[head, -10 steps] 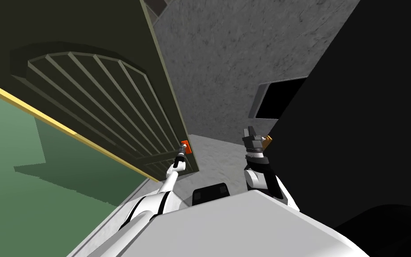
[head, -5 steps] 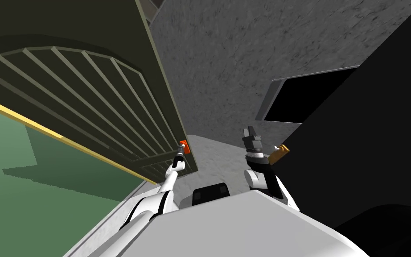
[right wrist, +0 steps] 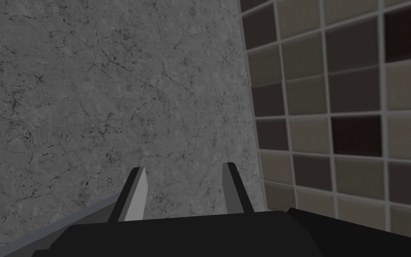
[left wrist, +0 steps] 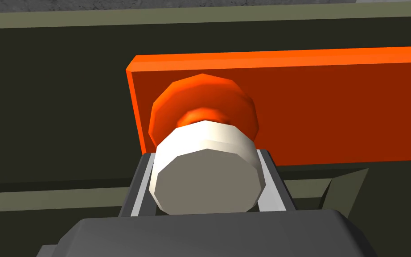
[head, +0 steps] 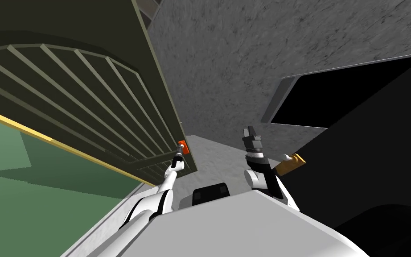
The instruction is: Push the door open
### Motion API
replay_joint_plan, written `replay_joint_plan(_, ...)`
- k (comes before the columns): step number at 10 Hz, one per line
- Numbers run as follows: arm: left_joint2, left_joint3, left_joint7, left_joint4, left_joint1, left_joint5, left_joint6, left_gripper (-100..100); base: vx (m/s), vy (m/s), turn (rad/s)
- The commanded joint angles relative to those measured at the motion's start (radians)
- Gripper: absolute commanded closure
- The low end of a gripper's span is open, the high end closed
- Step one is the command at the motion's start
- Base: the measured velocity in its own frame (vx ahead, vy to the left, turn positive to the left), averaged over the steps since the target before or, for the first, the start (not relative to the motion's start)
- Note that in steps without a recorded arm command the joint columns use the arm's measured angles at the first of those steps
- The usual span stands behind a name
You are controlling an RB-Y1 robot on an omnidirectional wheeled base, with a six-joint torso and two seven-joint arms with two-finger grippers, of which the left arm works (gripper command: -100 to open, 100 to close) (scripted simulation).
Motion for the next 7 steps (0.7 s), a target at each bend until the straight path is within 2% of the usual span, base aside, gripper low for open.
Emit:
replay_joint_plan(1, 0.006, 0.012, -0.005, -0.004, 0.002, 0.004, 0.000, 100, 0.190, -0.090, 0.064)
replay_joint_plan(7, 0.030, 0.070, -0.024, 0.003, 0.009, 0.024, -0.003, 100, 0.183, -0.093, 0.062)
